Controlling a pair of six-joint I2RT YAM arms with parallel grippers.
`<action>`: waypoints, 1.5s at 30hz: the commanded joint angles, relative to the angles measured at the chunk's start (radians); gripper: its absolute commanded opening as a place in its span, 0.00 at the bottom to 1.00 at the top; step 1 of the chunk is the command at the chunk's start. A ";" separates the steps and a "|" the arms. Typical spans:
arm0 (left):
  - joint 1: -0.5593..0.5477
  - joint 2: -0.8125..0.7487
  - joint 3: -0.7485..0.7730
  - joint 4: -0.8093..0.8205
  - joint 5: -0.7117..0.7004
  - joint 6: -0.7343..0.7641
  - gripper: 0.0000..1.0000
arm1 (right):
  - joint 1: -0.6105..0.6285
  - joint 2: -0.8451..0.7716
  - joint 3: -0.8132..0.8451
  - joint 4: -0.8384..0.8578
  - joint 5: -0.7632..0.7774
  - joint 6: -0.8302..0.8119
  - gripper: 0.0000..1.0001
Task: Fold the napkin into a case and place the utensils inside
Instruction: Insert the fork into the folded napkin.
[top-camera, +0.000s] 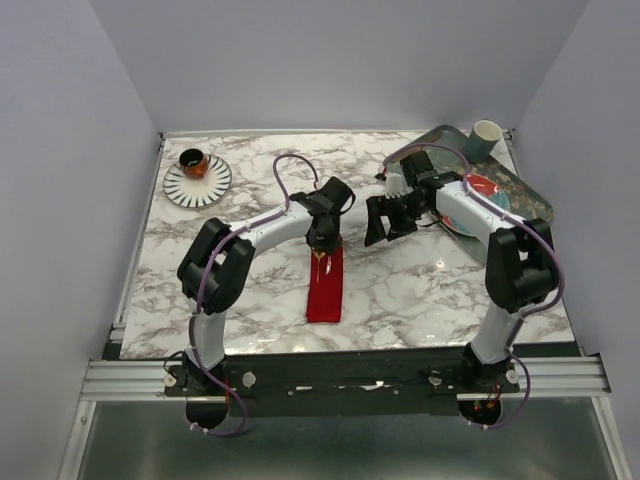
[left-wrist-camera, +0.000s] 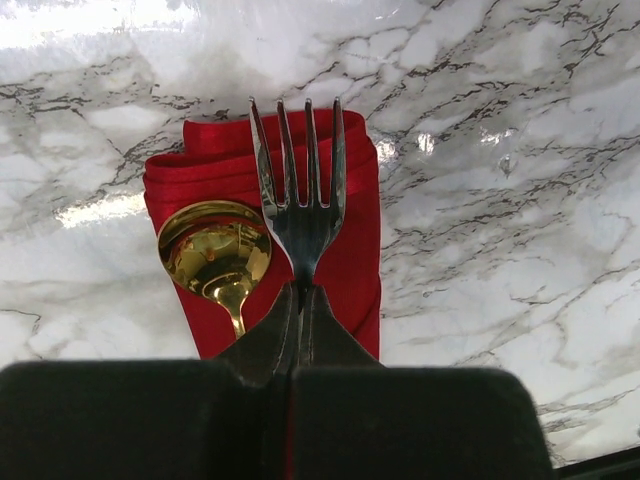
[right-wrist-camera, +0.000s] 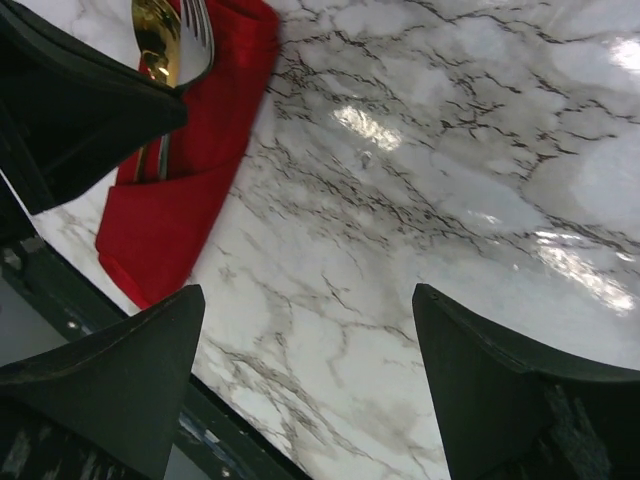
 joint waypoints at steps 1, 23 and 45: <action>-0.012 -0.054 -0.019 -0.008 0.029 -0.016 0.00 | -0.006 0.090 0.042 0.058 -0.175 0.094 0.84; -0.015 -0.061 -0.062 -0.011 0.047 -0.027 0.00 | 0.001 0.307 0.099 0.239 -0.323 0.256 0.58; -0.023 -0.054 -0.082 -0.029 0.090 -0.036 0.00 | 0.055 0.431 0.176 0.283 -0.329 0.314 0.47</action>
